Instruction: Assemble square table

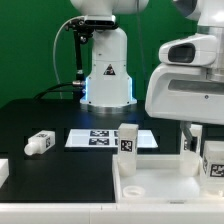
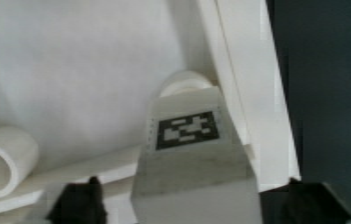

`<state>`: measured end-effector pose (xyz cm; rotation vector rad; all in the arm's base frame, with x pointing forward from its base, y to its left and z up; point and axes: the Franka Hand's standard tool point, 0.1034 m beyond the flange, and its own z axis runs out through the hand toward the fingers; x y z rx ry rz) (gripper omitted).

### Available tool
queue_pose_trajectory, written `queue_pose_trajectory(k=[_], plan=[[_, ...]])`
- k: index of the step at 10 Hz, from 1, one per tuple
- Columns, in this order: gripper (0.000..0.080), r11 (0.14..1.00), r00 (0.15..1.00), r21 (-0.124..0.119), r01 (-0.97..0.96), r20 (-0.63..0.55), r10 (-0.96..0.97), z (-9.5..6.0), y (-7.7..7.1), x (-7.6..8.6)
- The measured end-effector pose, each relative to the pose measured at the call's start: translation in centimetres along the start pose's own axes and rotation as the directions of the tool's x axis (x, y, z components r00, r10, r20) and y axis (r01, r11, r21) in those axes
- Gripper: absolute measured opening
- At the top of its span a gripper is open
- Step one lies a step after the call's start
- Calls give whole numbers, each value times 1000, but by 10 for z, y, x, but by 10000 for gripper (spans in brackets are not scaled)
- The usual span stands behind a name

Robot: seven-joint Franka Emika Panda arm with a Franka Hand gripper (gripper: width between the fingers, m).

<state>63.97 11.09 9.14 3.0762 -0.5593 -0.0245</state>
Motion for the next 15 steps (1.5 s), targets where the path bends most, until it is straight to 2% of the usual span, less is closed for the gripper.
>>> queue_pose_trajectory(k=[1, 2, 5, 6, 7, 8, 11, 12, 15], plan=[[359, 996, 996, 0, -92, 0, 92, 0, 0, 0], [282, 988, 988, 0, -155, 0, 155, 0, 0, 0], [282, 911, 911, -12, -412, -19, 411, 1, -2, -2], [282, 832, 832, -5, -555, -25, 555, 1, -1, -2], [282, 744, 743, 20, -668, -25, 668, 1, 0, 0], [282, 646, 645, 30, -763, -22, 764, 1, -1, -1], [284, 317, 322, 103, -943, 33, 946, 2, -7, -2], [284, 255, 260, 102, -962, 48, 964, 2, -9, -2], [284, 253, 258, 101, -962, 47, 965, 2, -9, -2]])
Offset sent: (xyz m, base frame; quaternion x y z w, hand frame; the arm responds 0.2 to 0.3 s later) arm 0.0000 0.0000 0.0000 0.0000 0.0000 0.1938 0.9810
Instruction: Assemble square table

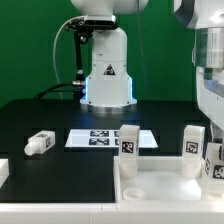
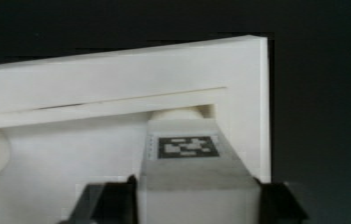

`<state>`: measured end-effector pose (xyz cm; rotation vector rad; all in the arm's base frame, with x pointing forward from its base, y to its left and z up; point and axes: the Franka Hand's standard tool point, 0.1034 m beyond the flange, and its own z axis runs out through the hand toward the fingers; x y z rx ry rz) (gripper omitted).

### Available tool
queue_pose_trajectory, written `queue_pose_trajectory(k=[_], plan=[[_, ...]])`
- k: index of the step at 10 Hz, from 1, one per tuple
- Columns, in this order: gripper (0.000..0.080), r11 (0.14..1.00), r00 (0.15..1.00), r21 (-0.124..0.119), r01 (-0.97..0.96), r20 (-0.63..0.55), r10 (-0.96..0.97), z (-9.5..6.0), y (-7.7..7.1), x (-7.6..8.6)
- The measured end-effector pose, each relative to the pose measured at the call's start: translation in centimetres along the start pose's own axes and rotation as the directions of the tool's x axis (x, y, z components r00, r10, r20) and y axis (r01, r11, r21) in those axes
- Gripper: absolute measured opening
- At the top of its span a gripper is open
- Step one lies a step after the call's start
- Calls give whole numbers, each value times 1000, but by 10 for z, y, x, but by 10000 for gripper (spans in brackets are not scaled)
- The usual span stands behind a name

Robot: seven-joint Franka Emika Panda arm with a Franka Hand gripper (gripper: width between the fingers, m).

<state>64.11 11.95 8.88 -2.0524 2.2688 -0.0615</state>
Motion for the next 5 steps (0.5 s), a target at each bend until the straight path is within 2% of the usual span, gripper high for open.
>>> queue_pose_trajectory(k=[1, 2, 3, 4, 5], plan=[[437, 997, 997, 8, 78, -3, -78, 0, -1, 0], [566, 967, 968, 54, 249, -16, -249, -1, -7, -1], [566, 938, 941, 70, 340, -28, -339, 5, -2, -3], [632, 916, 916, 31, 400, -29, -400, 8, 7, -6], [645, 900, 900, 30, 435, -38, -434, 6, 9, -11]])
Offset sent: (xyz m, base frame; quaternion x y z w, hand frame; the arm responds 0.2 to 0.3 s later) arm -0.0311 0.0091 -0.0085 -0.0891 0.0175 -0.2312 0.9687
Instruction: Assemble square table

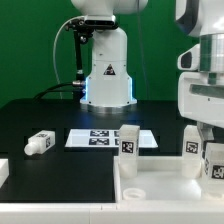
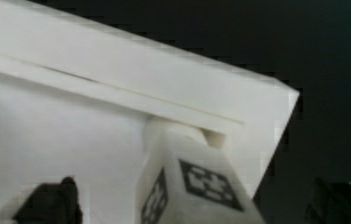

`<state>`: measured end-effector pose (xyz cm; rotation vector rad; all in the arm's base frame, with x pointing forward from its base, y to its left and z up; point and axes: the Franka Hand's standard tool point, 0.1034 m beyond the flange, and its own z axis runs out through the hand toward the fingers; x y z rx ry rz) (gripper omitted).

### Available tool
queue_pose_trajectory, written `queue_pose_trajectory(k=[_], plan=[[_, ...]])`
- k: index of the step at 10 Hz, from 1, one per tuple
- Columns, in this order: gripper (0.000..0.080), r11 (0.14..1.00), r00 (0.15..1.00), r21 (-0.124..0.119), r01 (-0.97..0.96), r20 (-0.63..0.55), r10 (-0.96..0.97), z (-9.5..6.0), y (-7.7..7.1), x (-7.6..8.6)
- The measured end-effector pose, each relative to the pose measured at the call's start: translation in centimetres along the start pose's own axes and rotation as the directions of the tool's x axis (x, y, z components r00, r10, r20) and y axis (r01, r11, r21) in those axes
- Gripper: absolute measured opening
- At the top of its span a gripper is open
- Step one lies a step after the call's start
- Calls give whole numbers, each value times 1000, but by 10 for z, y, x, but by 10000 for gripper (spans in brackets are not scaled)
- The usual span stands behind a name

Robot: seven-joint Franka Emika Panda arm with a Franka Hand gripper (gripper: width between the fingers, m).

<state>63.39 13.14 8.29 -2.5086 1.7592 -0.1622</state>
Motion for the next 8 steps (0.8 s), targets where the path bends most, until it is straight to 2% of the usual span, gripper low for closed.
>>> queue_pose_trajectory(k=[3, 4, 8], plan=[[648, 975, 975, 0, 224, -1, -224, 1, 1, 3], [648, 941, 941, 4, 339, -6, -339, 1, 0, 6], [648, 941, 941, 4, 339, -6, -339, 1, 0, 6]])
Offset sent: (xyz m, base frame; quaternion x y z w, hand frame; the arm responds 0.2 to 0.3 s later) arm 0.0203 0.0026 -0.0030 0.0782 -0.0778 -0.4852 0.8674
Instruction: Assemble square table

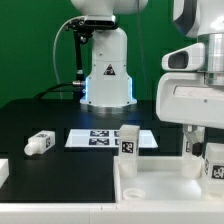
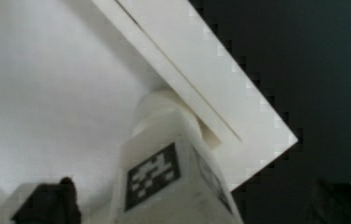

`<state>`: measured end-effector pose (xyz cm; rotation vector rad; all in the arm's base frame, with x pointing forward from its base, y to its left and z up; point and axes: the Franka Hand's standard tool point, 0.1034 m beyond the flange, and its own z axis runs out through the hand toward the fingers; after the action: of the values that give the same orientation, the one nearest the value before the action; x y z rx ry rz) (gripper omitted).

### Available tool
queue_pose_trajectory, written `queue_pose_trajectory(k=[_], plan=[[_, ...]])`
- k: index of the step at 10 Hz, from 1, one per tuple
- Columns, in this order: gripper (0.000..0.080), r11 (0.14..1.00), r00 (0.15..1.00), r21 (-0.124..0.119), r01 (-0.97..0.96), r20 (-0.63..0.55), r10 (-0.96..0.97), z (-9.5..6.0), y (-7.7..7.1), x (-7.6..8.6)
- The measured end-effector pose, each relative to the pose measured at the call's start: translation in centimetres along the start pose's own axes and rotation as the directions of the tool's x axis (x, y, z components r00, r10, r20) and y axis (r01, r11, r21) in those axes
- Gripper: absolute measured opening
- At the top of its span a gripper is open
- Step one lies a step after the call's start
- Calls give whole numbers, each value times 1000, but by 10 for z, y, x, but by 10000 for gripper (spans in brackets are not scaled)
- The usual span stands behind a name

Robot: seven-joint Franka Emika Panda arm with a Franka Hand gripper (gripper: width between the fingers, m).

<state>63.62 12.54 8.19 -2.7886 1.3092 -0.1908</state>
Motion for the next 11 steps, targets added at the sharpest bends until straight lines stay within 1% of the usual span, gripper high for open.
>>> queue_pose_trajectory(k=[1, 2, 3, 4, 5, 6, 7, 8, 9, 10, 11], plan=[[648, 1000, 1000, 0, 0, 0, 0, 0, 0, 0], [553, 1000, 1000, 0, 0, 0, 0, 0, 0, 0], [416, 1000, 1000, 0, 0, 0, 0, 0, 0, 0], [416, 1000, 1000, 0, 0, 0, 0, 0, 0, 0], [293, 1000, 1000, 0, 0, 0, 0, 0, 0, 0], [293, 1000, 1000, 0, 0, 0, 0, 0, 0, 0], [293, 986, 986, -5, 167, -1, -167, 2, 5, 4], [293, 992, 992, -5, 129, 20, -128, 3, 7, 2], [293, 997, 997, -34, -65, 40, 66, 5, 4, -3], [290, 969, 968, -38, -244, 51, 245, 6, 0, -4], [290, 912, 910, -33, -408, 67, 410, 6, -2, -5]])
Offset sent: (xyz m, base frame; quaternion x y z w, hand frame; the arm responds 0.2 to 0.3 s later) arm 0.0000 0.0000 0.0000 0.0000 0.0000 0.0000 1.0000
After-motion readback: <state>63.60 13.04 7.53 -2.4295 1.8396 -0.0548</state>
